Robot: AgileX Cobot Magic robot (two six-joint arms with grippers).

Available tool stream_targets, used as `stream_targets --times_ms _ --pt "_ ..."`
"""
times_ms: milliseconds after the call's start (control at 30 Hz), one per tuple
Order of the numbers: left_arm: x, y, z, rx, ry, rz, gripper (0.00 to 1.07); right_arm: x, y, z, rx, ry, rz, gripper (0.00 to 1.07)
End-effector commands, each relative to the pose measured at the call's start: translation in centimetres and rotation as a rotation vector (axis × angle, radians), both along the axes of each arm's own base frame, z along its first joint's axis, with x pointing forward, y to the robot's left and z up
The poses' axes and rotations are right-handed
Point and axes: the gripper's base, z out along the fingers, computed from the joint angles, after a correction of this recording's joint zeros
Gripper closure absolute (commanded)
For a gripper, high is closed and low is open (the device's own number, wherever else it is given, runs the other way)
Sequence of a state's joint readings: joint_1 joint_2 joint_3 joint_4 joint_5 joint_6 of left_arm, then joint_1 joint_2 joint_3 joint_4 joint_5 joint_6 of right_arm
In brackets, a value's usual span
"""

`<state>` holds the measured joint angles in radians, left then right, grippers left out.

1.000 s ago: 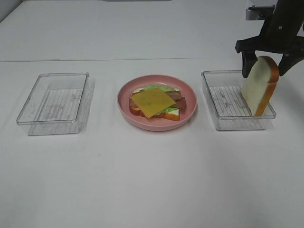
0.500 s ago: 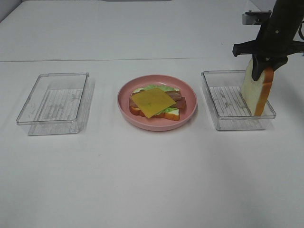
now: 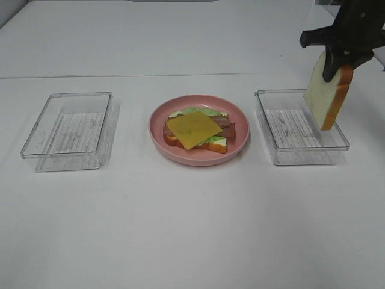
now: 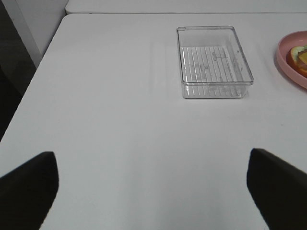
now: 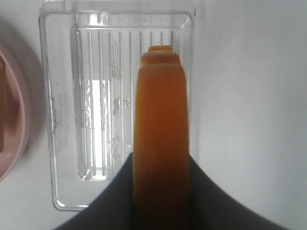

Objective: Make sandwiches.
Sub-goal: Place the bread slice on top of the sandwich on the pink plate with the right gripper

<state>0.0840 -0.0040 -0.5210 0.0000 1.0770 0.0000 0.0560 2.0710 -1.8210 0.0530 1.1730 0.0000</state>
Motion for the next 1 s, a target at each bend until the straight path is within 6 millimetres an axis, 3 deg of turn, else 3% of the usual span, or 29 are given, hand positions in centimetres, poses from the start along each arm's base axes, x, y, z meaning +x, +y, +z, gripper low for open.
stream_targets --times_ms 33,533,633,700,800,833,867,900,967,1000 --pt "-0.2 -0.1 0.0 -0.009 -0.021 0.002 0.06 -1.1 -0.1 3.1 0.004 -0.061 0.015 1.07" --pt "-0.2 -0.1 0.0 -0.009 -0.021 0.002 0.06 -4.5 0.2 9.5 0.061 -0.174 0.026 1.07" --pt "-0.2 -0.1 0.0 -0.009 -0.021 0.002 0.06 -4.6 0.3 9.8 0.073 -0.178 0.026 1.07" --pt "-0.2 -0.1 0.0 -0.009 -0.021 0.002 0.06 -5.2 1.7 10.4 0.091 -0.189 0.073 1.07" --pt "-0.2 -0.1 0.0 -0.009 -0.021 0.002 0.06 -5.2 2.2 10.4 0.092 -0.188 0.087 1.07" --pt "-0.2 -0.1 0.0 -0.009 -0.021 0.002 0.06 -5.4 3.5 10.3 0.095 -0.186 0.123 1.07" --pt "-0.2 -0.1 0.0 -0.009 -0.021 0.002 0.06 -5.4 3.5 10.3 0.095 -0.186 0.123 1.07" --pt "-0.2 -0.1 0.0 -0.009 -0.021 0.002 0.06 -5.6 5.4 10.2 0.098 -0.191 0.178 1.07" --pt "-0.2 -0.1 0.0 -0.009 -0.021 0.002 0.06 -5.7 6.1 10.1 0.100 -0.193 0.197 1.07" --pt "-0.2 -0.1 0.0 -0.009 -0.021 0.002 0.06 -5.9 7.9 9.9 0.106 -0.195 0.242 1.07"
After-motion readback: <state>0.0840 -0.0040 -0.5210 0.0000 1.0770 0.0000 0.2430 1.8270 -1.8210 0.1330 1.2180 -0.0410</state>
